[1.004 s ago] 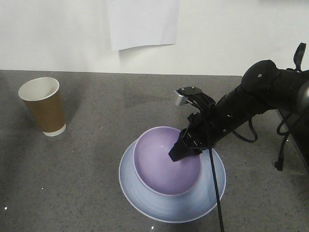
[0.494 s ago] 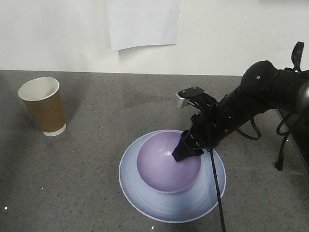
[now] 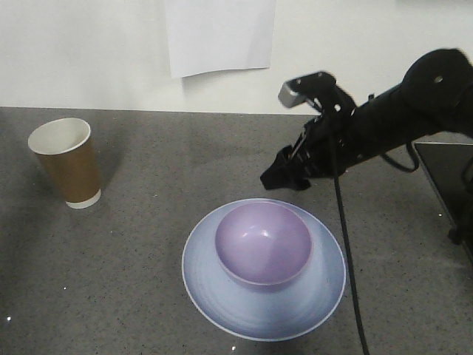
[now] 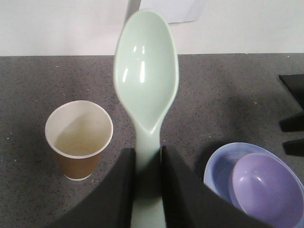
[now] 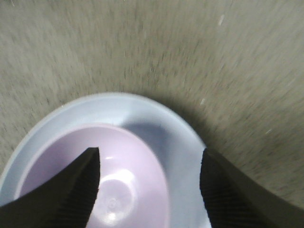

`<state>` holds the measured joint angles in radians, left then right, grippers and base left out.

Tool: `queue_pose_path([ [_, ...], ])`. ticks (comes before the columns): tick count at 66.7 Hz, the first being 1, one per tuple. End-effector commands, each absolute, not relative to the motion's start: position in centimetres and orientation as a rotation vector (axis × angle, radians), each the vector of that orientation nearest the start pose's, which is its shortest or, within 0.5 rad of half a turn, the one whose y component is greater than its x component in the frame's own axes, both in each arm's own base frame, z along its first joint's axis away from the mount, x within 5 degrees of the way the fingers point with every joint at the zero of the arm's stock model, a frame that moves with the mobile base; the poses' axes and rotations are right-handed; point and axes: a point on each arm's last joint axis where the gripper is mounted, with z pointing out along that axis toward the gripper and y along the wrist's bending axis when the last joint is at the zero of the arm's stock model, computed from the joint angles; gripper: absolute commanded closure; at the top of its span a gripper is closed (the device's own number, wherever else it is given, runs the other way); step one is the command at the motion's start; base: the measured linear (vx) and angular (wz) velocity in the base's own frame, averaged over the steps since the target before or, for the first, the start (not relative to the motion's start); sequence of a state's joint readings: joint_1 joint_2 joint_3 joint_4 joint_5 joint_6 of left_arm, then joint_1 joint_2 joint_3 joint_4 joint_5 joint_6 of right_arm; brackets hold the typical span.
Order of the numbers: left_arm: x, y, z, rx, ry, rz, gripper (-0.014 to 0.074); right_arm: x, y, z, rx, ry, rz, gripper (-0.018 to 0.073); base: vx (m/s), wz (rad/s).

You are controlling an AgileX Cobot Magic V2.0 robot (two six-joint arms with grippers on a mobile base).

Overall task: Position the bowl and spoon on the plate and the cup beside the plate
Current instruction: 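Open the right gripper and raise it away from the bowl, then move the left gripper with the spoon over the bowl and lower it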

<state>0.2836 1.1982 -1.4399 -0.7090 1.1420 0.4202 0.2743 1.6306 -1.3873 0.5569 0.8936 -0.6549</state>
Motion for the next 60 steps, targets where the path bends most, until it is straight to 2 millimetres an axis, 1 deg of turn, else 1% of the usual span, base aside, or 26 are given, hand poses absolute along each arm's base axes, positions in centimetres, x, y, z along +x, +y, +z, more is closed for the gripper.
queue_pose_path([
  [1, 22.0, 0.5, 47.1, 0.103, 2.065, -0.534, 0.0603, 30.8, 12.4, 38.5, -0.790, 2.166, 0.502, 0.0129, 0.00, 0.00],
  [6, 22.0, 0.4, 47.1, 0.107, 2.068, -0.548, 0.0603, 29.1, 11.9, 41.7, -0.774, 2.088, 0.488, 0.0176, 0.00, 0.00],
  [7, 21.9, 0.4, 47.1, 0.109, 2.068, -0.553, 0.0603, 28.4, 11.7, 42.5, -0.769, 2.064, 0.486, 0.0197, 0.00, 0.00],
  [12, 21.8, 0.1, 47.2, 0.123, 2.061, -0.599, 0.0603, 25.8, 11.0, 45.3, -0.751, 1.974, 0.474, 0.0284, 0.00, 0.00],
  [16, 21.7, -0.3, 47.3, 0.155, 2.044, -0.640, 0.0603, 23.0, 10.1, 47.5, -0.759, 1.887, 0.441, 0.0383, 0.00, 0.00],
  [20, 21.6, -0.8, 47.6, 0.197, 2.014, -0.691, 0.0603, 20.5, 9.3, 49.1, -0.763, 1.815, 0.396, 0.0480, 0.00, 0.00],
  [21, 21.6, -1.0, 47.7, 0.207, 2.006, -0.703, 0.0603, 19.5, 9.0, 49.7, -0.761, 1.788, 0.383, 0.0516, 0.00, 0.00],
  [23, 21.5, -1.3, 47.8, 0.227, 1.990, -0.725, 0.0603, 18.1, 8.5, 50.4, -0.760, 1.755, 0.362, 0.0564, 0.00, 0.00],
  [24, 21.6, -1.5, 47.9, 0.236, 1.983, -0.738, 0.0603, 17.2, 8.2, 50.9, -0.758, 1.733, 0.346, 0.0577, 0.00, 0.00],
  [26, 21.5, -2.0, 48.0, 0.263, 1.967, -0.764, 0.0603, 15.8, 7.8, 51.5, -0.751, 1.704, 0.330, 0.0575, 0.00, 0.00],
  [29, 21.5, -2.7, 48.2, 0.297, 1.944, -0.806, 0.0603, 14.0, 7.2, 51.9, -0.734, 1.676, 0.318, 0.0571, 0.00, 0.00],
  [30, 21.6, -2.9, 48.2, 0.307, 1.941, -0.815, 0.0603, 13.0, 6.9, 52.1, -0.727, 1.660, 0.317, 0.0571, 0.00, 0.00],
  [33, 21.8, -3.5, 48.2, 0.333, 1.931, -0.832, 0.0603, 11.2, 6.3, 52.2, -0.707, 1.644, 0.316, 0.0570, 0.00, 0.00],
  [37, 22.2, -4.6, 47.9, 0.375, 1.934, -0.867, 0.0603, 8.9, 5.5, 51.7, -0.688, 1.623, 0.301, 0.0569, 0.00, 0.00],
  [40, 22.6, -5.5, 47.5, 0.408, 1.945, -0.899, 0.0603, 7.1, 4.9, 50.9, -0.674, 1.612, 0.280, 0.0568, 0.00, 0.00],
  [45, 23.5, -7.0, 46.8, 0.456, 1.970, -0.951, 0.0603, 5.2, 4.0, 49.5, -0.646, 1.600, 0.249, 0.0566, 0.00, 0.00],
  [48, 24.1, -8.1, 46.2, 0.487, 1.986, -0.984, 0.0604, 4.4, 3.7, 48.5, -0.641, 1.597, 0.231, 0.0566, 0.00, 0.00],
  [51, 24.7, -9.2, 45.5, 0.515, 2.002, -1.016, 0.0604, 3.7, 3.3, 47.1, -0.633, 1.601, 0.206, 0.0565, 0.00, 0.00],
  [56, 25.9, -11.3, 44.1, 0.562, 2.039, -1.051, 0.0604, 3.4, 2.9, 45.3, -0.611, 1.617, 0.182, 0.0565, 0.00, 0.00],
  [60, 26.5, -13.0, 42.8, 0.621, 2.080, -1.046, 0.0604, 3.4, 2.8, 43.8, -0.599, 1.653, 0.178, 0.0565, 0.00, 0.00],
])
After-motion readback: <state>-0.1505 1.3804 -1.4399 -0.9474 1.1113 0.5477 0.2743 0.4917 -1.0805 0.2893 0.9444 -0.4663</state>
